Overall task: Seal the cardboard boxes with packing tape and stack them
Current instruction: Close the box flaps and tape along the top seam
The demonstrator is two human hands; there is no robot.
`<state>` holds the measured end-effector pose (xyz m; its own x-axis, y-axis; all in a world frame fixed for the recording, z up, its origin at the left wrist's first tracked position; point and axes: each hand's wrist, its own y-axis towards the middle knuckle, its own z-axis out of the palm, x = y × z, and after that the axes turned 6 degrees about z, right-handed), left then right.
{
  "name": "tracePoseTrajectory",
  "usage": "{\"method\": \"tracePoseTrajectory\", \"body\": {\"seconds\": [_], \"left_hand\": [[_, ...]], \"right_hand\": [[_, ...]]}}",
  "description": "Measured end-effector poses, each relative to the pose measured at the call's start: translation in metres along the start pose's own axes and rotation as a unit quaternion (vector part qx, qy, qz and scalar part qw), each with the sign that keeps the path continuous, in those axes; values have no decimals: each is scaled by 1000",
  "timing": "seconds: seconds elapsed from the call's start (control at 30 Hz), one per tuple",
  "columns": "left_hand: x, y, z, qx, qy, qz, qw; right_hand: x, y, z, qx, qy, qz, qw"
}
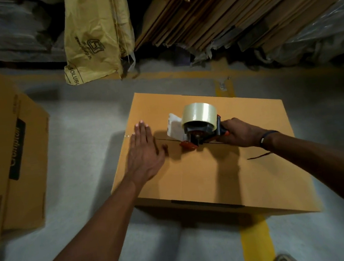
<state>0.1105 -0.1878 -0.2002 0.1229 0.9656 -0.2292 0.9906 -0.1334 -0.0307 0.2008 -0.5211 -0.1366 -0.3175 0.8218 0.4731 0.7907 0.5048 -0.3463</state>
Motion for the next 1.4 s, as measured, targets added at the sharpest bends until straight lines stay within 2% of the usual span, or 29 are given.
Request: {"method": "tracePoseTrajectory", "body": {"seconds": [0.1, 0.2, 0.23, 0.5, 0.63, 0.77, 0.93, 1.03, 1.2, 1.4], "left_hand": [[-36, -6, 8, -15, -24, 33, 999], [-62, -7, 16, -30, -2, 148, 989], [-68, -7, 18, -27, -5, 160, 987], [-66, -7, 20, -12, 8, 164, 986], [-67, -7, 22, 32, -25, 125, 991], [-68, -9, 24, 49, -6, 113, 992], [-79, -14, 18, -4, -23, 91, 996], [-113, -32, 16, 33, -28, 70, 997], [-190, -79, 22, 134, -13, 184, 974], [-159, -67, 27, 147, 51, 275, 949]], "right_hand": [[-2, 1, 3, -4, -2, 1, 1000], [-4, 1, 4, -9, -1, 3, 1000], [-3, 1, 3, -11, -4, 5, 1000], [-4, -9, -3, -3, -18, 11, 1000], [-46, -51, -17, -3, -23, 38, 999], [-105, -112, -35, 9, -10, 94, 995], [-116, -135, -39, -15, -6, 123, 992], [-118, -133, -35, -40, -17, 117, 992], [-120, -131, -31, -51, -24, 141, 988], [-105, -132, -29, -45, -4, 160, 986]]}}
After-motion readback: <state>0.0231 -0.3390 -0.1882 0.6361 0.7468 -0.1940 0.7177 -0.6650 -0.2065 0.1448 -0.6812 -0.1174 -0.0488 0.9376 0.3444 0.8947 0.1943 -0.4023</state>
